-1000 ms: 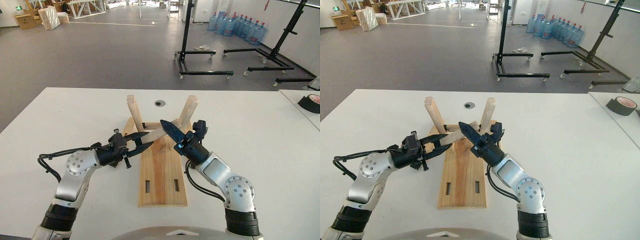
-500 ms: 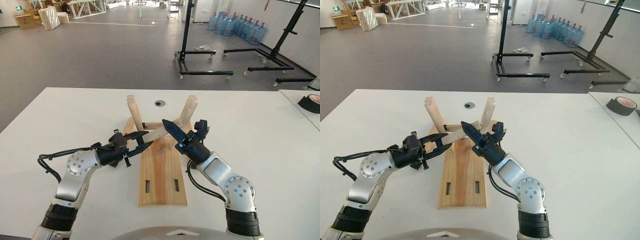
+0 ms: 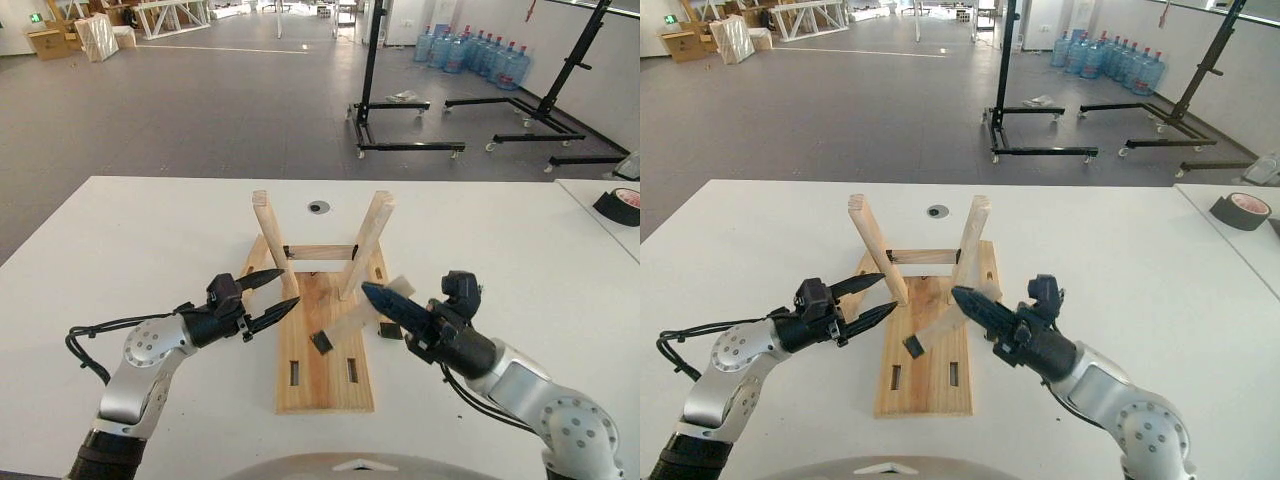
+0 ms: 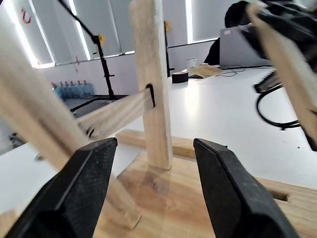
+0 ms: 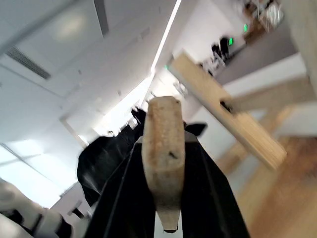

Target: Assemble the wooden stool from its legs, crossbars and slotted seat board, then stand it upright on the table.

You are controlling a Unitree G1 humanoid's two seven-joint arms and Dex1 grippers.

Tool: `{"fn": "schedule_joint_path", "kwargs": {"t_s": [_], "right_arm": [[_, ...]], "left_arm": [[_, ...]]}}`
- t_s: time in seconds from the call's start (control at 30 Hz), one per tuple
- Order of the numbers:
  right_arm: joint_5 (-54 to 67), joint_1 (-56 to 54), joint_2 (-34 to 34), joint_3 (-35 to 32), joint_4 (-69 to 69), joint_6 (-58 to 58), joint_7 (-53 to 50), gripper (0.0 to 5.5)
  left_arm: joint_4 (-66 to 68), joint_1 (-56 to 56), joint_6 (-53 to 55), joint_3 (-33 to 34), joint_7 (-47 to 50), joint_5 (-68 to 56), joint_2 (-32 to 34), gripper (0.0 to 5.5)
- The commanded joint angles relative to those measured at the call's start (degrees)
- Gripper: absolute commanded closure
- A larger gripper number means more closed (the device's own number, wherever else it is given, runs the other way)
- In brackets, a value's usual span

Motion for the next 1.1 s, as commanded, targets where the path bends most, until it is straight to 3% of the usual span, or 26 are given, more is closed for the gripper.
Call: {"fn": "schedule_joint_path", "kwargs": {"t_s": [0.03, 0.2, 0.33, 0.6, 1.1], "right_arm": [[-8.81, -4.25, -1.47, -2.15, 5.76, -1.27, -12.00, 5.09], [-12.60, -17.39, 2.60, -5.71, 9.52, -2.72, -34.53, 5.09], [-19.39, -23.47, 5.47, -3.07, 10.27, -3.24, -42.25, 5.09], [-34.77, -26.24, 12.85, 1.97, 19.34, -8.92, -42.68, 5.10], [-42.35, -25.43, 17.88, 3.76, 17.52, -6.98, -37.72, 5.10]], "left_arm": [[0.32, 0.74, 0.27, 2.34, 2.73, -0.66, -0.82, 2.68], [1.42, -0.21, 1.20, 3.69, 7.39, -0.55, -3.00, 2.68], [2.69, -1.40, 0.82, 4.12, 9.97, 0.26, -4.27, 2.68], [5.04, -2.85, -0.47, 2.57, 12.20, 2.52, -6.79, 2.68], [6.39, -3.00, -1.78, 2.35, 13.00, 4.20, -7.49, 2.68]]}}
